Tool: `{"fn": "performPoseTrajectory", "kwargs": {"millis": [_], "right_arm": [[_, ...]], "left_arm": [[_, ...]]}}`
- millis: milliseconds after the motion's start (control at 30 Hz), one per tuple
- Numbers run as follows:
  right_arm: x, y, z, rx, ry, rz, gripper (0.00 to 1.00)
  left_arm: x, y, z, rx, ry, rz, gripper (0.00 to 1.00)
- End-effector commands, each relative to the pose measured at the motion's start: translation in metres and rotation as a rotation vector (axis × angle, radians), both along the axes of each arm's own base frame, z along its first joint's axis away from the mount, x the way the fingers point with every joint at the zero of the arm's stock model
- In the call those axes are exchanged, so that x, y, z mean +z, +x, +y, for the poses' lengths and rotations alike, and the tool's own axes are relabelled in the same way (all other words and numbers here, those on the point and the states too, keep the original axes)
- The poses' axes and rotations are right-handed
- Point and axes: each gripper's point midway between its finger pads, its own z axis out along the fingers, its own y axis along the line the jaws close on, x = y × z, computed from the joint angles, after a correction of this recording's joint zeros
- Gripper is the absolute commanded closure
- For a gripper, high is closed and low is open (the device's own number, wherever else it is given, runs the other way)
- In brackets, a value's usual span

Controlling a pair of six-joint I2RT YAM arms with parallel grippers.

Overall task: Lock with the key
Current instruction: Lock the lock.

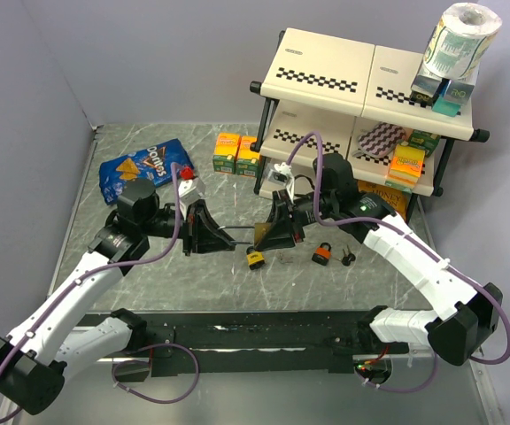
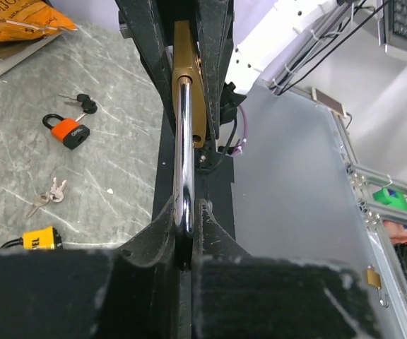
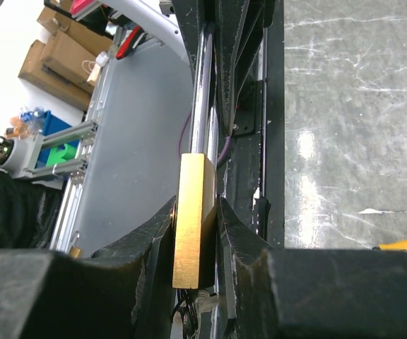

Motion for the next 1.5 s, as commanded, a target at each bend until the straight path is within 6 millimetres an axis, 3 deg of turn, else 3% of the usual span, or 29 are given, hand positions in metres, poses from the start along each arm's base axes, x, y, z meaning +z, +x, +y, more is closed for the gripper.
{"fn": "performPoseTrajectory", "kwargs": {"millis": [0, 133, 267, 400, 600, 700, 733, 767, 833, 933, 967, 1000, 1067, 1167, 1300, 1467], "right_arm": [[0.035, -0.002, 0.007, 0.029, 0.102, -0.128, 1.00], [0.040, -0.001, 0.017, 0.037, 0.119, -0.133, 1.00], [0.047, -0.005, 0.034, 0.088, 0.151, -0.131, 1.00], [0.051, -0.019, 0.055, 0.156, 0.179, -0.123, 1.00], [0.057, -0.014, 0.069, 0.169, 0.208, -0.117, 1.00], [0.060, -0.005, 0.060, 0.146, 0.192, -0.132, 1.00], [0.057, -0.002, 0.051, 0.133, 0.172, -0.114, 1.00], [0.054, -0.001, 0.046, 0.121, 0.161, -0.115, 1.00], [0.047, -0.001, 0.035, 0.107, 0.145, -0.141, 1.00], [0.030, 0.003, 0.017, 0.074, 0.097, -0.164, 0.96], [0.023, 0.006, 0.011, 0.055, 0.070, -0.162, 0.90], [0.021, 0.007, 0.007, 0.045, 0.062, -0.162, 0.67], [0.017, 0.011, -0.001, 0.023, 0.032, -0.155, 0.40], [0.016, 0.018, -0.011, -0.011, 0.001, -0.166, 0.31], [0.016, 0.023, -0.020, -0.029, -0.013, -0.185, 0.31], [0.016, 0.026, -0.018, -0.017, -0.006, -0.188, 0.37]], "left_arm": [[0.014, -0.004, -0.004, -0.033, -0.059, -0.029, 0.99], [0.011, -0.003, -0.016, -0.031, -0.076, 0.010, 0.99], [0.008, -0.022, -0.044, -0.099, -0.093, 0.021, 0.99], [0.013, -0.015, -0.065, -0.096, -0.170, 0.049, 0.99], [0.019, -0.017, -0.076, -0.141, -0.173, 0.031, 0.99], [0.010, -0.015, -0.063, -0.140, -0.125, 0.038, 0.99], [0.005, -0.003, -0.054, -0.102, -0.106, 0.057, 0.99], [0.003, -0.005, -0.044, -0.108, -0.097, 0.059, 0.99], [0.000, 0.014, -0.026, -0.045, -0.079, 0.007, 0.99], [-0.005, 0.024, -0.001, -0.002, -0.024, -0.022, 0.99], [-0.007, 0.023, 0.005, 0.007, -0.001, 0.003, 0.99], [-0.008, 0.021, 0.010, -0.008, 0.003, -0.021, 0.99], [-0.010, 0.022, 0.021, 0.008, 0.024, 0.002, 0.99], [-0.010, 0.020, 0.031, 0.001, 0.035, -0.004, 0.99], [-0.009, 0.015, 0.034, -0.029, 0.041, -0.076, 0.99], [-0.005, 0.012, 0.034, -0.042, 0.024, -0.091, 0.99]]}}
